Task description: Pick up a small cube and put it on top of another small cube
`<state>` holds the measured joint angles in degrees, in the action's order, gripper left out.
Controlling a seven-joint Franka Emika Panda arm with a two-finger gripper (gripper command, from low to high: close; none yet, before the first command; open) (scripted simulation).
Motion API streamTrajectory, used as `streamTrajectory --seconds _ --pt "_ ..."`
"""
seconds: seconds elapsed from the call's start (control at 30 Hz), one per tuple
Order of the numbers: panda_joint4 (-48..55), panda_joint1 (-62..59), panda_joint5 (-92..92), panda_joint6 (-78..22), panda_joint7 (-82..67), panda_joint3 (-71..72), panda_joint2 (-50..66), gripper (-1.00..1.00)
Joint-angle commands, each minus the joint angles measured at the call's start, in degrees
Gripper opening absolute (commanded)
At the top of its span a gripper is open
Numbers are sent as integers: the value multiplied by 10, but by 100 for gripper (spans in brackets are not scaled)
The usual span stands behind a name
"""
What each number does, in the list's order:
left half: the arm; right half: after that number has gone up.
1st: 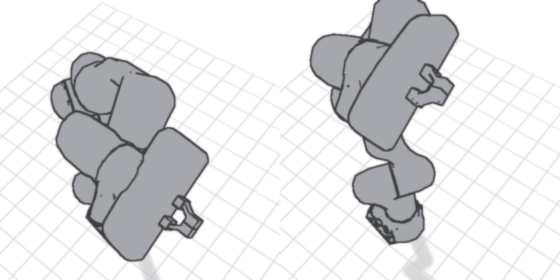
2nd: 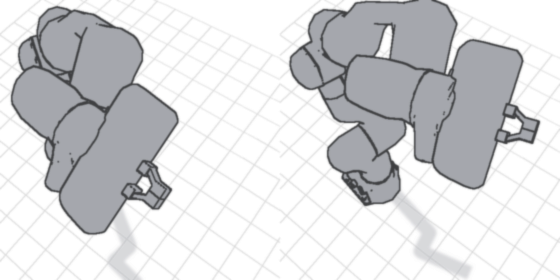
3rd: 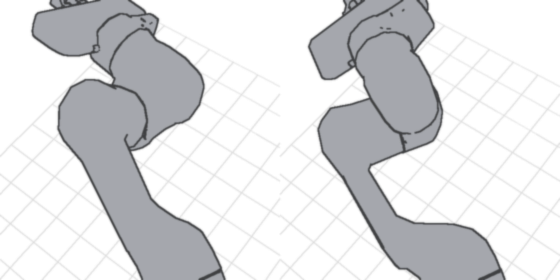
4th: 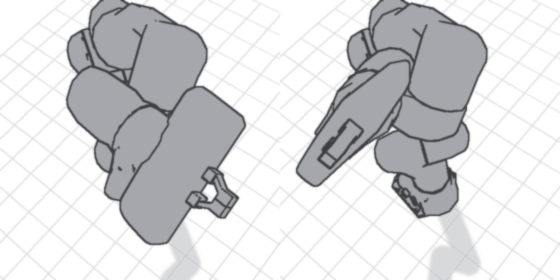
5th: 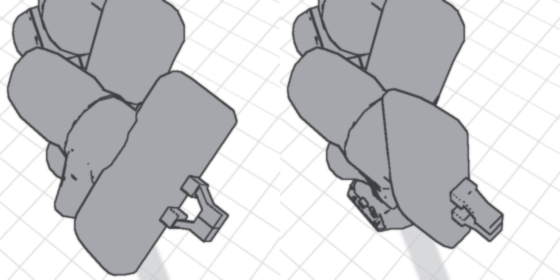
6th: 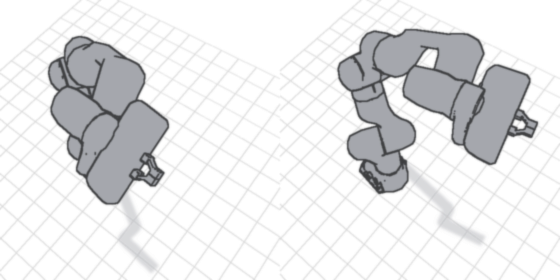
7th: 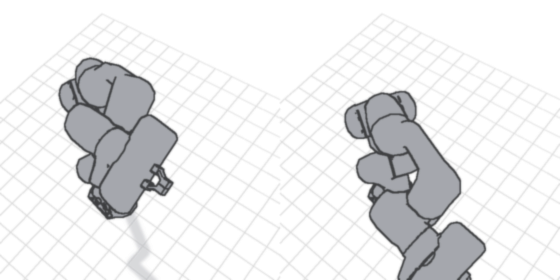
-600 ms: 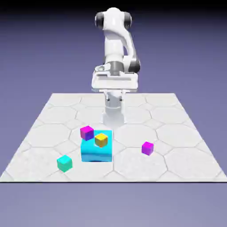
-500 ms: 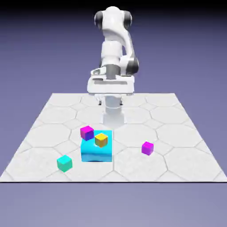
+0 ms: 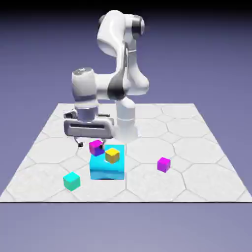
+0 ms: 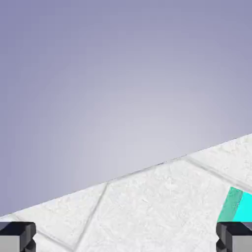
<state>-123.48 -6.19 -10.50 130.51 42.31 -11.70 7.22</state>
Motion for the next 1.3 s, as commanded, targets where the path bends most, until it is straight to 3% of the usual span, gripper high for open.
streamTrajectory --seconds 0.0,0.7,0.9,0.93,1.13,1.27 --pt "20 -2 -5 -23 0 -6 21 0" --pt "426 -76 -119 -494 -2 -133 453 0" --pt "332 -54 -132 -404 -17 -125 455 0" --pt "332 -54 -132 -404 -17 -125 455 -100" --pt "417 -70 -110 -492 -6 -129 444 -100" --pt "338 -19 -26 -477 -44 -94 361 -100"
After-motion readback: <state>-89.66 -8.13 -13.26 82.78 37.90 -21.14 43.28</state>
